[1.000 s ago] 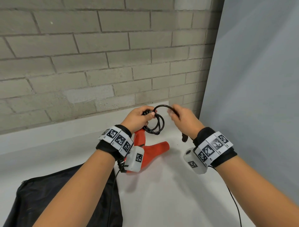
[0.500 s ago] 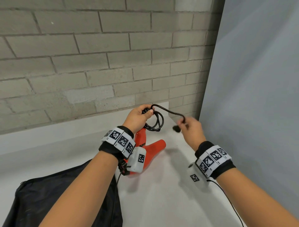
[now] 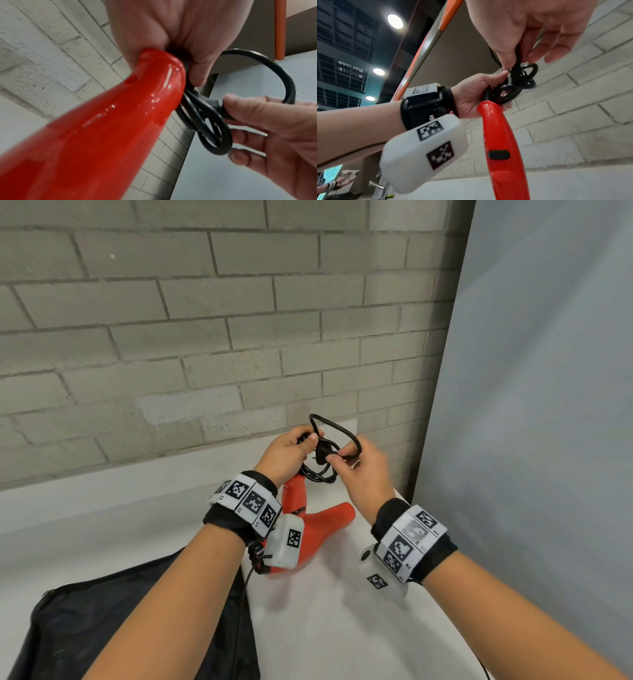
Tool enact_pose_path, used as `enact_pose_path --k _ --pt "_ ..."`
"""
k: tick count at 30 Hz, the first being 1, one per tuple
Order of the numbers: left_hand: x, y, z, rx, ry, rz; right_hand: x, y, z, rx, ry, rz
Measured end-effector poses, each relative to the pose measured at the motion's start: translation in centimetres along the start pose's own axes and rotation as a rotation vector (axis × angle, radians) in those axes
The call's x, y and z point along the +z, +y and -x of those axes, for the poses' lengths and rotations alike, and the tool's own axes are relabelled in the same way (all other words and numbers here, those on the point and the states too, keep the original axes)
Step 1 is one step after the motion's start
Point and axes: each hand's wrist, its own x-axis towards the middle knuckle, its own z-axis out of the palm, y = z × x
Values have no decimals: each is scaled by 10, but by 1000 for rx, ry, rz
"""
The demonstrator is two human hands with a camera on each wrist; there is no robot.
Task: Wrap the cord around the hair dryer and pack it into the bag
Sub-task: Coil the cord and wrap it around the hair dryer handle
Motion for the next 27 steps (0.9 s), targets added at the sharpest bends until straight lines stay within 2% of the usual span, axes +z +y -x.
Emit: enact_pose_path --k 7,10,13,15,17,21,25,27 --pt "-3 -1 3 0 31 52 10 -2 4 -44 -50 142" --pt "-1 -2 4 12 2 34 15 0 1 -41 -36 226" --pt "1 -3 4 15 -75 31 19 8 -1 -126 13 243" --pt "3 -3 5 11 -132 50 20 13 -4 -129 -73 169" --pt "5 -2 7 4 -128 95 19 16 -8 -99 -201 79" --pt "1 -4 6 -7 -126 166 10 22 -8 -37 -333 59" --pt "0 -4 5 -29 -69 214 -13 52 5 -43 -488 262" --pt "-2 -2 6 -43 -23 228 -27 78 11 43 -550 413"
